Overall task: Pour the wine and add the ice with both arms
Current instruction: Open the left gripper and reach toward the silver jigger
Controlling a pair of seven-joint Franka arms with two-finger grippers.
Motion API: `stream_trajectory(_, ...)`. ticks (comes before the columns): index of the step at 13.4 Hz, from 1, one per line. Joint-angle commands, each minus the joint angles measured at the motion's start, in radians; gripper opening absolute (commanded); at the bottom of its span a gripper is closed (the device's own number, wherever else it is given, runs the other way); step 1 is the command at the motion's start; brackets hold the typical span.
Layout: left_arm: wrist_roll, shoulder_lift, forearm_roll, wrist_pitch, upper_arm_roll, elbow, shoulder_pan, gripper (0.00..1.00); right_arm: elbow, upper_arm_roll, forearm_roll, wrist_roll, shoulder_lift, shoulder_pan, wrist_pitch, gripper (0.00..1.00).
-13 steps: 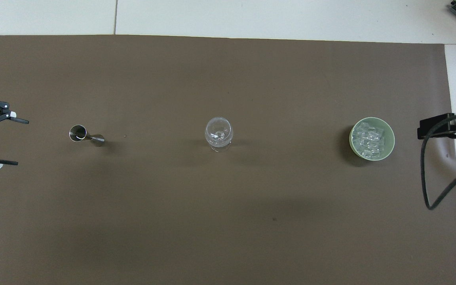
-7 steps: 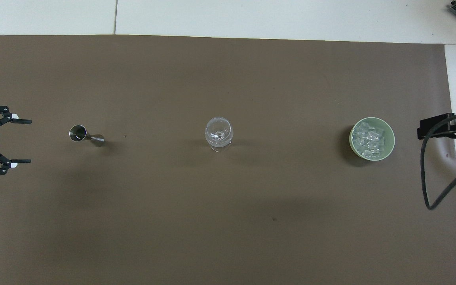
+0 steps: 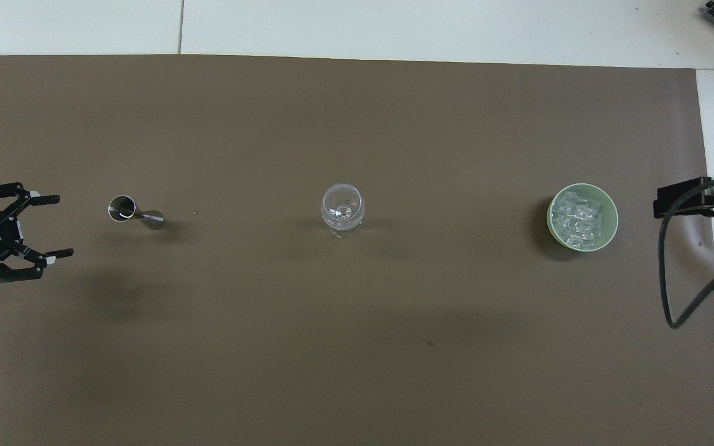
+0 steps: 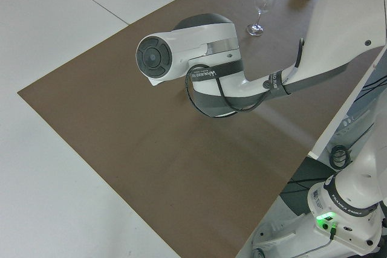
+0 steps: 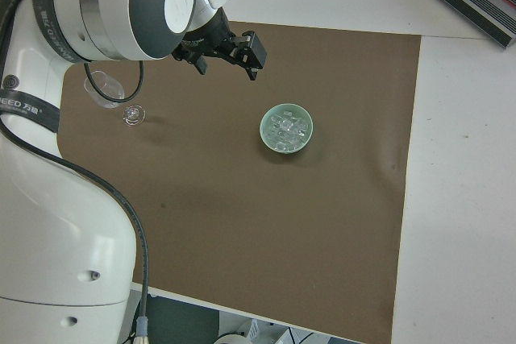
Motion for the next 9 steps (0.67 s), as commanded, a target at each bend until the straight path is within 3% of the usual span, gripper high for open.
stream_trajectory(1,-0.003,0.029,-0.075,0.015,-0.009,-0.027,0.037,1.0,-0.016,-0.006,0.018,-0.015,-0.016,0.0,-0.005,1.0)
stream_trajectory(9,0.262,0.081,-0.376,0.067,-0.009,-0.182,0.059,1.0,-0.016,-0.006,0.018,-0.015,-0.018,0.0,-0.005,1.0)
